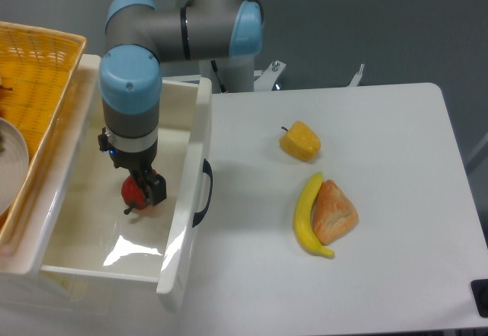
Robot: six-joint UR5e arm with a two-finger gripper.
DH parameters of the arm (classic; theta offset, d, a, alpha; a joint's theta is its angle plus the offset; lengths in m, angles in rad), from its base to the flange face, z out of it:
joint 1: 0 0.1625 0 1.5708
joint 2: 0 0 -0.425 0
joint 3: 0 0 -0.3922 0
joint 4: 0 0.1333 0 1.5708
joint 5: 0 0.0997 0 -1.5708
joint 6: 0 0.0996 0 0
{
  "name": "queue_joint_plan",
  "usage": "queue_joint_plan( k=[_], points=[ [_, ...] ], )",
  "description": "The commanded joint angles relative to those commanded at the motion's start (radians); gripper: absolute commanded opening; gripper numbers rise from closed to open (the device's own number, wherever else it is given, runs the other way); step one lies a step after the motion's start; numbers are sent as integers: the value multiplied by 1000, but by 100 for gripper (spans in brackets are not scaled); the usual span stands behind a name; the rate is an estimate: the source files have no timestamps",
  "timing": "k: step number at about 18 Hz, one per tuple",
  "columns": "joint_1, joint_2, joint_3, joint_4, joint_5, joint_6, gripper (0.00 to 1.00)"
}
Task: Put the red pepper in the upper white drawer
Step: 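Open the gripper to release the pepper and raise it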
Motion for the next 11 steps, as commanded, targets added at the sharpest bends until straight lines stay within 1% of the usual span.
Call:
queue_joint_plan(
  k=[4, 7, 9, 11],
  points=[
    [17, 22, 0, 41, -5, -51, 99],
    [35, 42, 0, 72, -37, -83, 99],
    [48, 46, 0, 109, -67, -144, 99],
    [61, 49, 0, 141, -72, -176, 100]
  ],
)
